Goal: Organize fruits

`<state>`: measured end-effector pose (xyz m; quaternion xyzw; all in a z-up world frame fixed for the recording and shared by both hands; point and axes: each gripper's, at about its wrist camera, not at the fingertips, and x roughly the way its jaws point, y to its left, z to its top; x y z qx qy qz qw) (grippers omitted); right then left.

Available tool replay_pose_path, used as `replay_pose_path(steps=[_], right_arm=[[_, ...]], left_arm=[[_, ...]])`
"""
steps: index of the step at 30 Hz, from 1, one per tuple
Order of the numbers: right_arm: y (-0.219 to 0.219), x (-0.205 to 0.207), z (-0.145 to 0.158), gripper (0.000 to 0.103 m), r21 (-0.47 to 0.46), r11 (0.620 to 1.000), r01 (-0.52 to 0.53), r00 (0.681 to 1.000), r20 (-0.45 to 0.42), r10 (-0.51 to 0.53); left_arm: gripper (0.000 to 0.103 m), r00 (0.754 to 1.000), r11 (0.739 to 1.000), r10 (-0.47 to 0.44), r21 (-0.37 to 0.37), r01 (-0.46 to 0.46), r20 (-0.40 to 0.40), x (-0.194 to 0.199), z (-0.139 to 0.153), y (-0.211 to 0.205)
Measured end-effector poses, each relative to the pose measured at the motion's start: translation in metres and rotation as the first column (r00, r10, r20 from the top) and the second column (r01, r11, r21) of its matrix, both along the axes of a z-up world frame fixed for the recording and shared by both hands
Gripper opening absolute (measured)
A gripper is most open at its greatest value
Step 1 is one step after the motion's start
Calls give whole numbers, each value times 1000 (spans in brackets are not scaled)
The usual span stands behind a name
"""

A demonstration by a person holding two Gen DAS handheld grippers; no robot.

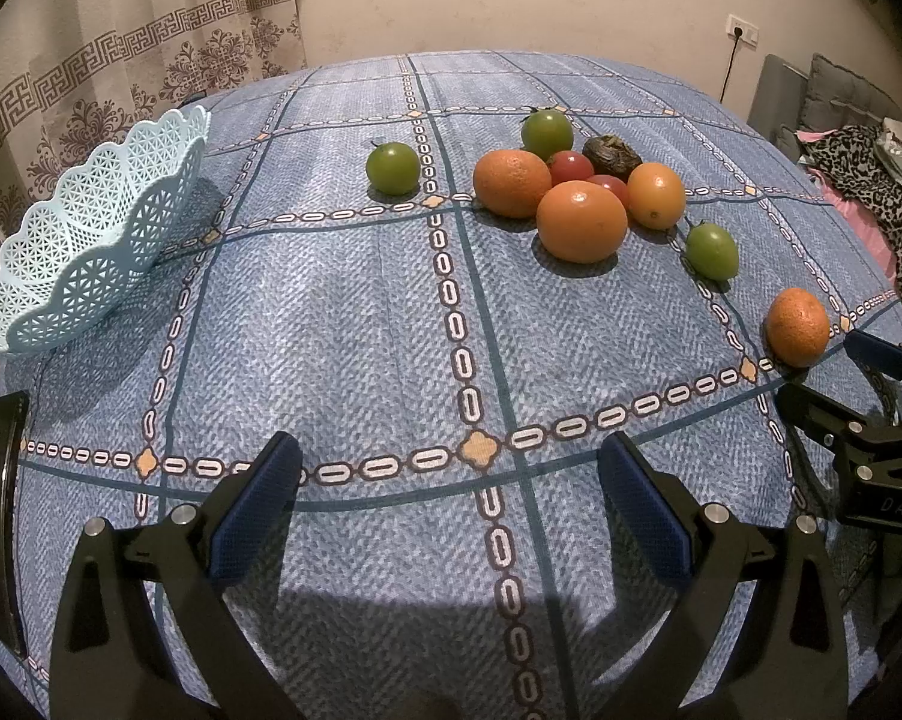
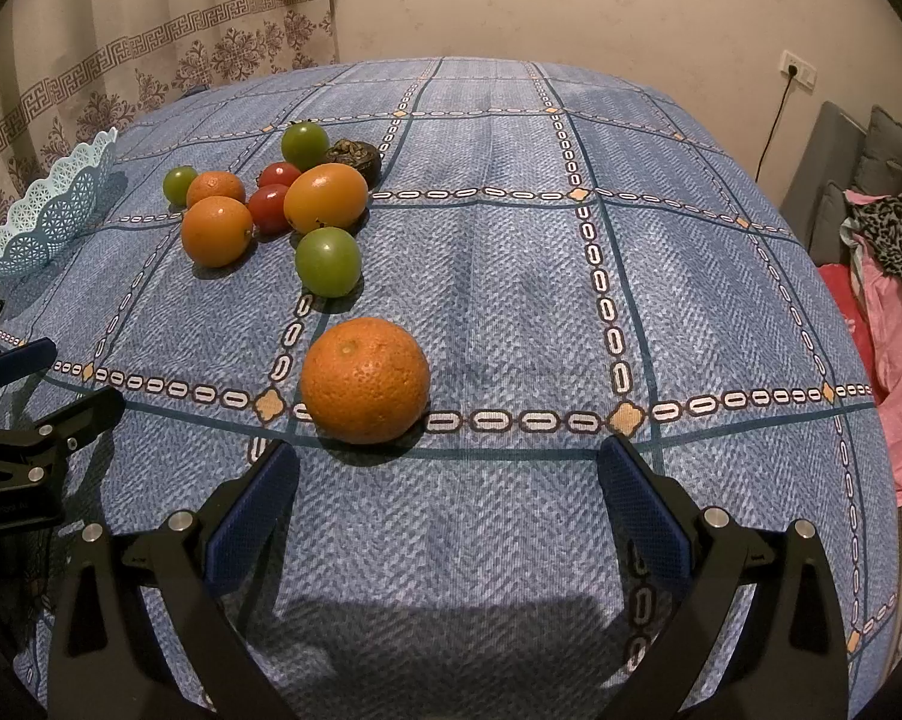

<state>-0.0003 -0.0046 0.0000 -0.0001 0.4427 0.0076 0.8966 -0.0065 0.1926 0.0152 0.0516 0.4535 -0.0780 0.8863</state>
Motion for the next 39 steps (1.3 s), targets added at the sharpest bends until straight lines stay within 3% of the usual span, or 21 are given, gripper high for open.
replay_pose_path(steps=[39], right_arm=[[1, -3, 0, 98, -8, 1000, -6, 1000, -3, 6]], left_arm=[[101, 1000, 1000, 0, 1, 0, -3, -1, 0, -1]])
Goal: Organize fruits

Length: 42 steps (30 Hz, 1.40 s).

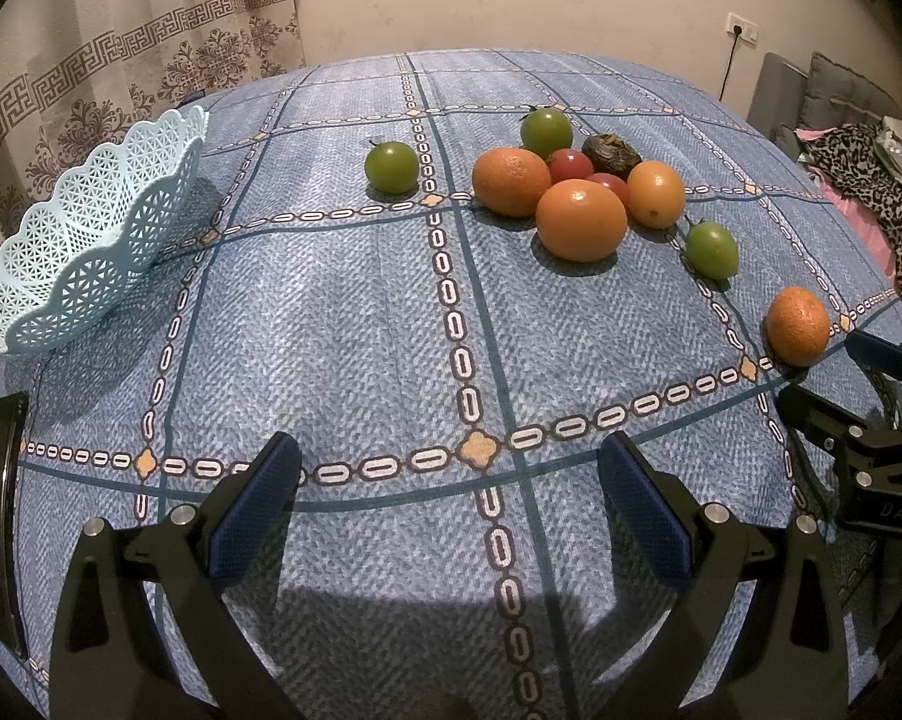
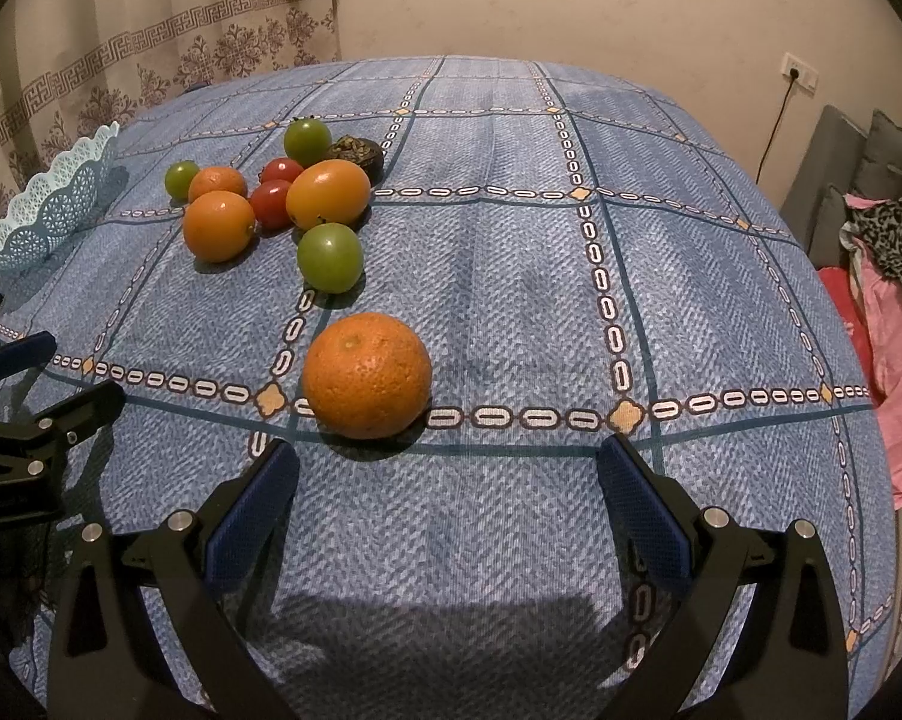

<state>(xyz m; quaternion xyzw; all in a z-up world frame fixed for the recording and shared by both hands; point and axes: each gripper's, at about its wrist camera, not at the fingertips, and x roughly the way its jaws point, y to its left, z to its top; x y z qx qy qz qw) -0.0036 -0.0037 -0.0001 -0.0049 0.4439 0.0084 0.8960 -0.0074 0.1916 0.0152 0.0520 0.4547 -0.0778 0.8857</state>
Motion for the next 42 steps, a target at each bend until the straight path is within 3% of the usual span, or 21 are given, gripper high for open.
replay_pose_path(steps=[18, 27, 32, 34, 42], right_arm=[[-2, 3, 2, 98, 6, 1000, -15, 1000, -4, 15], [-7, 4, 16, 98, 96, 993, -69, 997, 38, 65], [2, 17, 19, 88, 77, 992, -102, 994, 57, 98], [3, 22, 16, 70, 81, 991, -105, 994, 43, 101], [-1, 26, 14, 53, 126, 986, -109, 993, 60, 102]], left_arm=[[101, 999, 999, -28, -18, 28, -19, 9, 4, -1], [101, 1000, 1000, 7, -29, -6, 11, 34, 18, 4], [101, 1000, 999, 22, -40, -22, 14, 43, 22, 4], [101, 1000, 999, 21, -42, -20, 12, 45, 21, 3], [101, 1000, 998, 12, -68, -10, 24, 62, 26, -7]])
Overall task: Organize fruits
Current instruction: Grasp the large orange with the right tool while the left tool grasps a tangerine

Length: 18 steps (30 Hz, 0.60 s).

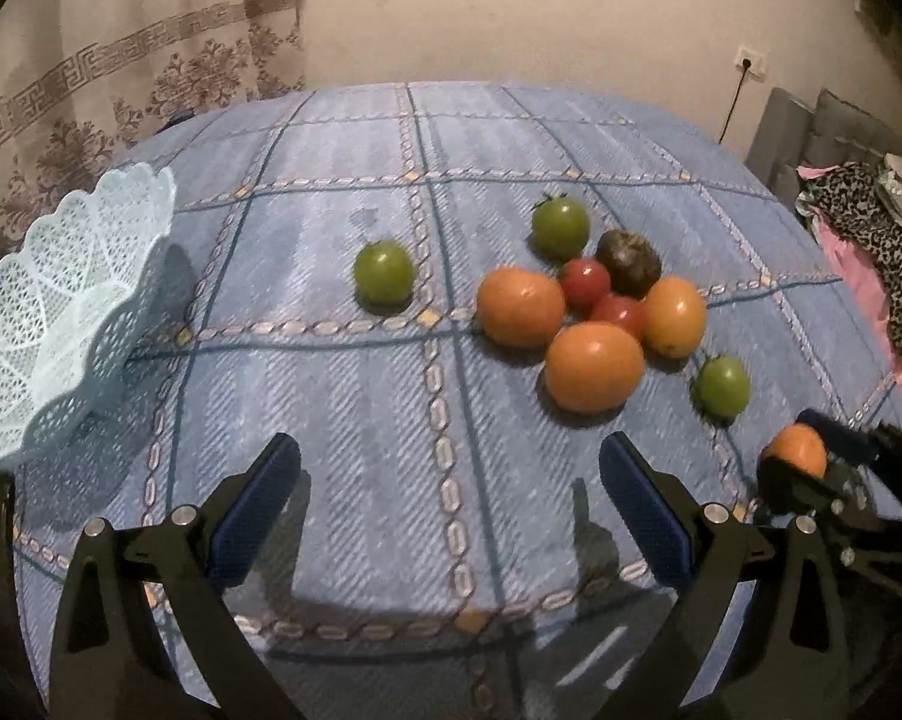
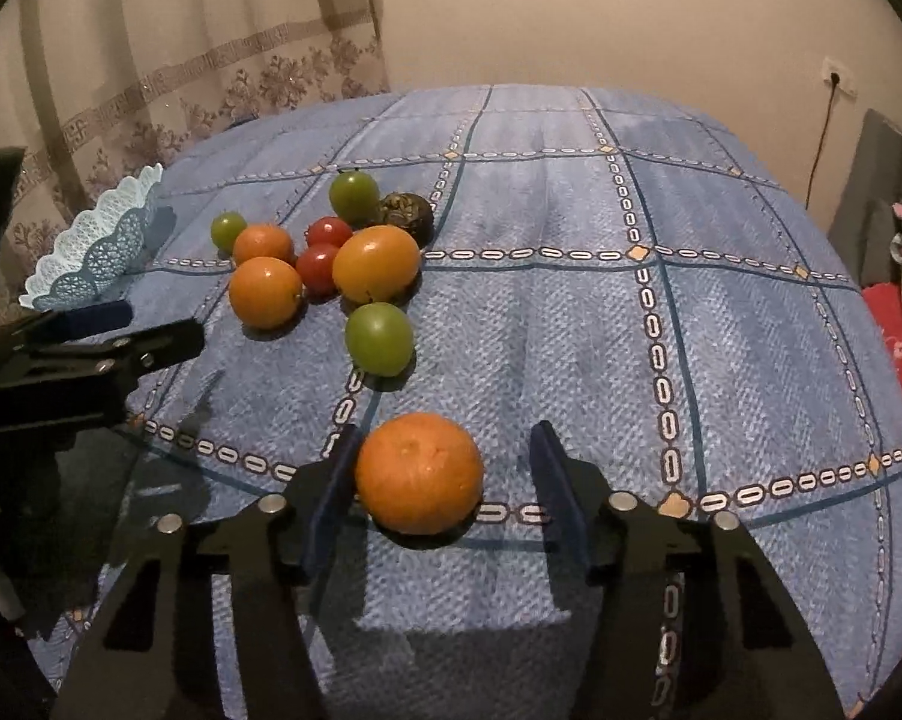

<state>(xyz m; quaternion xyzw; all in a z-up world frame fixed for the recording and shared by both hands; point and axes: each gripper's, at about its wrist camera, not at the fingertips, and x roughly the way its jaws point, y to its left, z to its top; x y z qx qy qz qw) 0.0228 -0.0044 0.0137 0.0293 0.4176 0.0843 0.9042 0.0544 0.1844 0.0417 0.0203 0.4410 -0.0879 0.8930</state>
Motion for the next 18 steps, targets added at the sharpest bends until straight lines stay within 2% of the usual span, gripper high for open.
replay_pose_path(steps=[1, 4, 12, 18], right_arm=[[0, 0, 0, 50, 6, 1000, -8, 1000, -1, 8], [3, -1, -3, 50, 1, 1000, -23, 1000, -5, 23], [4, -1, -4, 51, 5, 1000, -26, 1000, -9, 26], [5, -1, -5, 51, 1, 1000, -26, 1000, -9, 26]], left_arm=[[101, 1000, 1000, -6, -3, 6, 5, 2, 1, -3], [100, 999, 1000, -30, -6, 31, 24, 6, 3, -15], [83, 995, 995, -100, -11, 100, 24, 16, 1, -41], [58, 992, 992, -122, -28, 122, -7, 24, -10, -51]])
